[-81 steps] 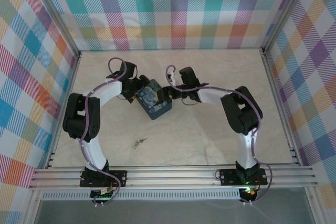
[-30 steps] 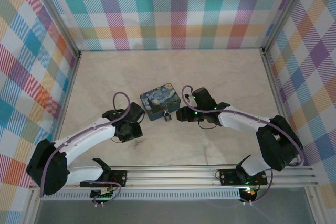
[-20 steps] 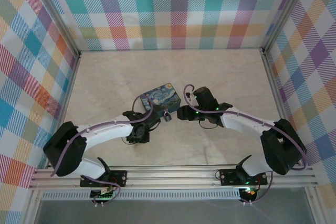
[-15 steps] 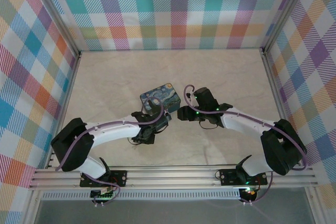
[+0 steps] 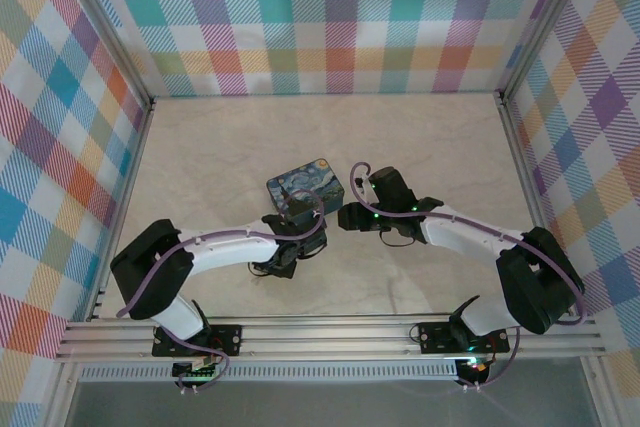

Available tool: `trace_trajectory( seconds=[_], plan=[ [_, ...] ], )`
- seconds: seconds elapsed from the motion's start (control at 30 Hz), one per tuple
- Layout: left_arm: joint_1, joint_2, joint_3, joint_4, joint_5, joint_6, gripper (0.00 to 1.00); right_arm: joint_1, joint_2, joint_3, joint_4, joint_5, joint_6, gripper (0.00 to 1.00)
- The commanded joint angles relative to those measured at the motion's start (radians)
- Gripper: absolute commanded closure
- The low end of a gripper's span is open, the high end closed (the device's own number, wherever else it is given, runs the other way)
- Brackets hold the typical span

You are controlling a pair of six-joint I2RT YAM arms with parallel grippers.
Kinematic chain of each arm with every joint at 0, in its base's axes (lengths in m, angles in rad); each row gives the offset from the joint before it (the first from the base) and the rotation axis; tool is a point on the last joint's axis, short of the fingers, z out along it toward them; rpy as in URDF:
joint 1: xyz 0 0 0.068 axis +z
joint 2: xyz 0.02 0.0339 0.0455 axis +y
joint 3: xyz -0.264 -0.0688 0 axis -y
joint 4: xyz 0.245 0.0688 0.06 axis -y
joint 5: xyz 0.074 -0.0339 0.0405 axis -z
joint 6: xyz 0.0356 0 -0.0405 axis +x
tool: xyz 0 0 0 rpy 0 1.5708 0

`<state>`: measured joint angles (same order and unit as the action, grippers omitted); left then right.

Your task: Unlock the padlock with the key

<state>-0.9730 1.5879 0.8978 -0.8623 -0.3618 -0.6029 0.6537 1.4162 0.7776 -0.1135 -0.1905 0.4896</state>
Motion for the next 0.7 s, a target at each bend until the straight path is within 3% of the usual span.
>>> trace_trajectory(
  seconds=[0.0, 0.67],
  plan=[
    [-0.013, 0.022, -0.007, -0.003, -0.012, 0.043, 0.73, 0.001, -0.005, 0.002, 0.001, -0.006, -0.006, 0.49],
    [-0.041, 0.097, -0.035, 0.015, -0.014, 0.025, 0.75, 0.002, 0.022, 0.014, 0.0, -0.022, -0.004, 0.48]
  ],
)
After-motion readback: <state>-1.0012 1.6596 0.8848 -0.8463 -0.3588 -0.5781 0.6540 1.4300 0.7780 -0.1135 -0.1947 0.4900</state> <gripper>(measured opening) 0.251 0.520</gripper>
